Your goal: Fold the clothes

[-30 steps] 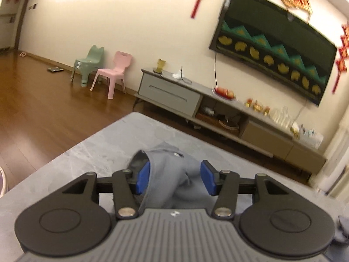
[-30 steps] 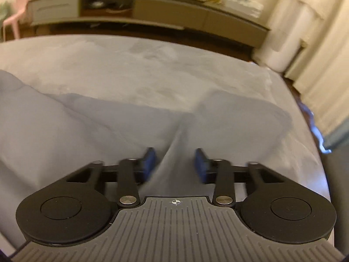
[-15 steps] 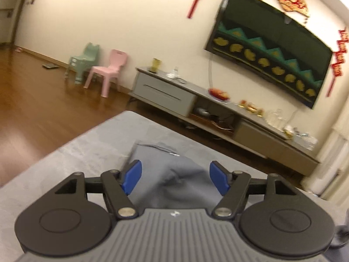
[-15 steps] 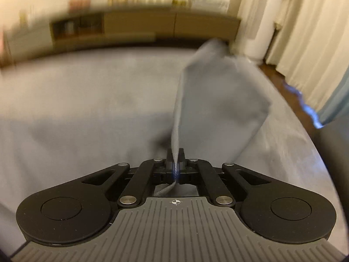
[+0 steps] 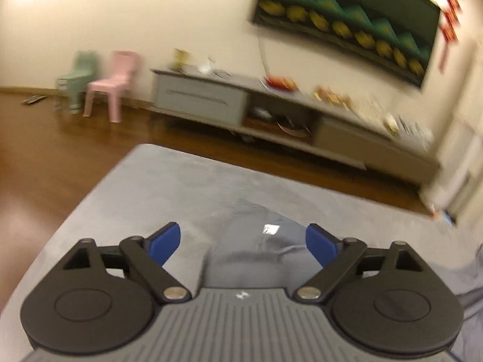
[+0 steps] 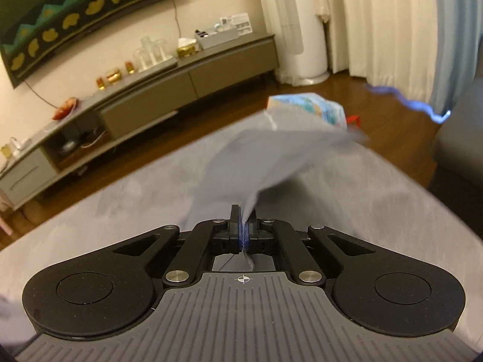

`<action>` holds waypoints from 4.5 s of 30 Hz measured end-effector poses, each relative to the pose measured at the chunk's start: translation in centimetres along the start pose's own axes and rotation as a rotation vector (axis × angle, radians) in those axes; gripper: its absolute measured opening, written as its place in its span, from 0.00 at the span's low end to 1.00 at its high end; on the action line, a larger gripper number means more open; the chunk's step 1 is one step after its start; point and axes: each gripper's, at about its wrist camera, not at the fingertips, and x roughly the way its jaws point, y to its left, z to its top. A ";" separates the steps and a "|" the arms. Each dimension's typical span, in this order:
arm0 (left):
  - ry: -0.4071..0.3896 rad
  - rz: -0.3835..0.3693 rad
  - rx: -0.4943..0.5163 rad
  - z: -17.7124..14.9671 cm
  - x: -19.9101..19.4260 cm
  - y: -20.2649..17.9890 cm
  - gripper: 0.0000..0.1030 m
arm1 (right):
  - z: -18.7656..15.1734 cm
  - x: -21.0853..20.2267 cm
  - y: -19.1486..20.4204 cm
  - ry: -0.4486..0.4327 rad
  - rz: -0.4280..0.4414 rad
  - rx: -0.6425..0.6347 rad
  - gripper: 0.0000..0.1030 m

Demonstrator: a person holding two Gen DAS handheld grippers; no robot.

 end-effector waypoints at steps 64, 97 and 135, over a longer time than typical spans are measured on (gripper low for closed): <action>0.056 0.014 -0.099 4.1 0.9 -0.8 0.65 | 3.3 3.8 0.3 0.114 0.151 -0.054 0.61; -0.057 0.159 -0.185 -7.5 -6.1 0.1 0.00 | 1.2 -18.7 -14.4 -0.209 0.436 0.239 0.00; -0.333 -0.060 -0.130 -8.3 -9.6 2.3 0.07 | -2.9 -7.0 -12.6 -0.065 0.127 0.422 0.00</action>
